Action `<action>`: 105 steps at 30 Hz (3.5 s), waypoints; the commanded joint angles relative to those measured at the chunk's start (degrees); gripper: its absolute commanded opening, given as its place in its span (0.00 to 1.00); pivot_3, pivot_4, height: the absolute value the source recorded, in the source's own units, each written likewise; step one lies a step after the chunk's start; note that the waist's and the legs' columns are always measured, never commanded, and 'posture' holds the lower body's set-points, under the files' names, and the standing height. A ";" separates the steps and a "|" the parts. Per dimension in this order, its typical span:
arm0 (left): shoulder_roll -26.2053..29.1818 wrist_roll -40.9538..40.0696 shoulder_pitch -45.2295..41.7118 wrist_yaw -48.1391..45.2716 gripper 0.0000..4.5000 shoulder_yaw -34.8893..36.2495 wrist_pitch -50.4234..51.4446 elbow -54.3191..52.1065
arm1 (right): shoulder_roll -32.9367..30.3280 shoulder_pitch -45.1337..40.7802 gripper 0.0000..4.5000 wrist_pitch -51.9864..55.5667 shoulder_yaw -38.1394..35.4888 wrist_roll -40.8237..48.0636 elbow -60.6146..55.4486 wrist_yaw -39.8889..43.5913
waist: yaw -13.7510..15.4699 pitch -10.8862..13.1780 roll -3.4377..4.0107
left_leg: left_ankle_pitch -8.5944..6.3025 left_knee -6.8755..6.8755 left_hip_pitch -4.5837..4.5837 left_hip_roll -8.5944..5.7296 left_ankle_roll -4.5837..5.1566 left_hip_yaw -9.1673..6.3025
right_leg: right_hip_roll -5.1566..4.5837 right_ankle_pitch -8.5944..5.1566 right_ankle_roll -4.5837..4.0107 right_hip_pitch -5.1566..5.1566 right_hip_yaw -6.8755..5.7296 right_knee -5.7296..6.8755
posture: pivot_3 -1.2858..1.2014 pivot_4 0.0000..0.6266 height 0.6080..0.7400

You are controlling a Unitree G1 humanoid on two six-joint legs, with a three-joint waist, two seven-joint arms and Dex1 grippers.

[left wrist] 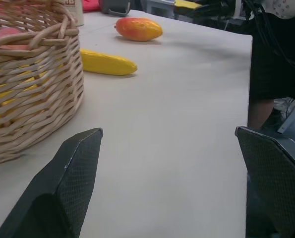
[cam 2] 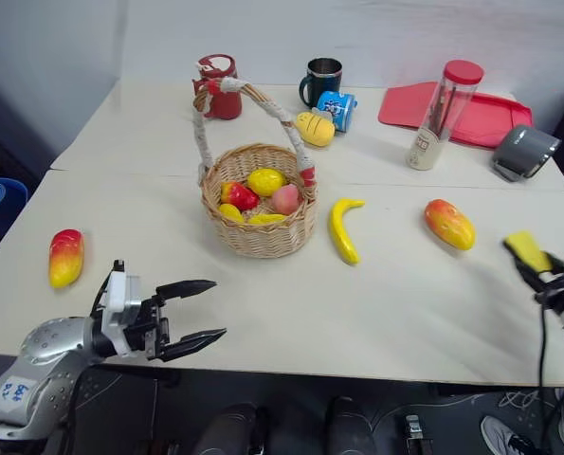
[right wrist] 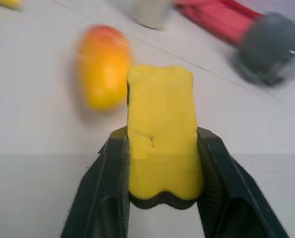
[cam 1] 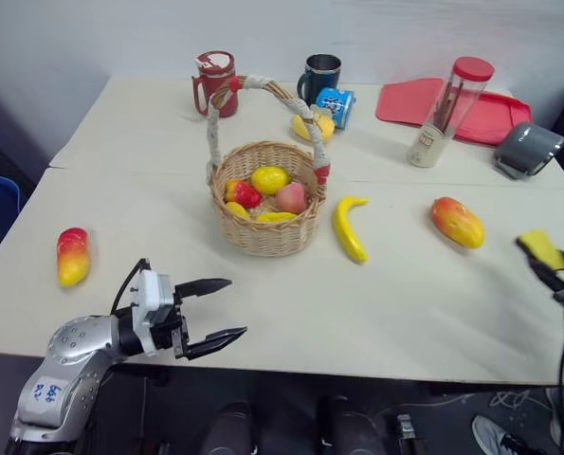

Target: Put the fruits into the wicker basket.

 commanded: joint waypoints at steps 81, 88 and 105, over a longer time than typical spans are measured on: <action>15.64 -9.91 -20.61 6.84 0.44 10.55 19.98 6.09 | 24.14 14.68 1.00 -4.57 20.19 3.19 -55.56 -2.48 | 0.48 -0.07 -0.36 | -0.21 -0.04 0.02 0.71 -0.59 0.98 | 0.17 0.09 -0.87 -1.01 -0.32 0.68 | 0.52 0.24 1.00; 8.48 -2.17 -39.05 11.54 0.44 -3.93 26.66 17.40 | 24.55 15.38 1.00 -5.55 20.43 2.20 -55.93 -4.74 | 0.19 -0.09 -0.35 | -0.05 -0.01 -0.04 0.69 -0.50 1.18 | 0.41 0.23 -0.83 -1.08 -0.19 0.90 | 0.52 0.24 1.00; 15.48 2.23 -14.56 -6.50 0.99 14.68 0.87 12.44 | 22.86 33.67 1.00 -7.81 6.32 4.54 -53.67 -6.80 | 0.10 -0.05 -0.41 | -0.11 -0.05 -0.13 0.80 -0.43 1.19 | 0.42 0.22 -0.84 -1.11 -0.21 0.63 | 0.52 0.24 1.00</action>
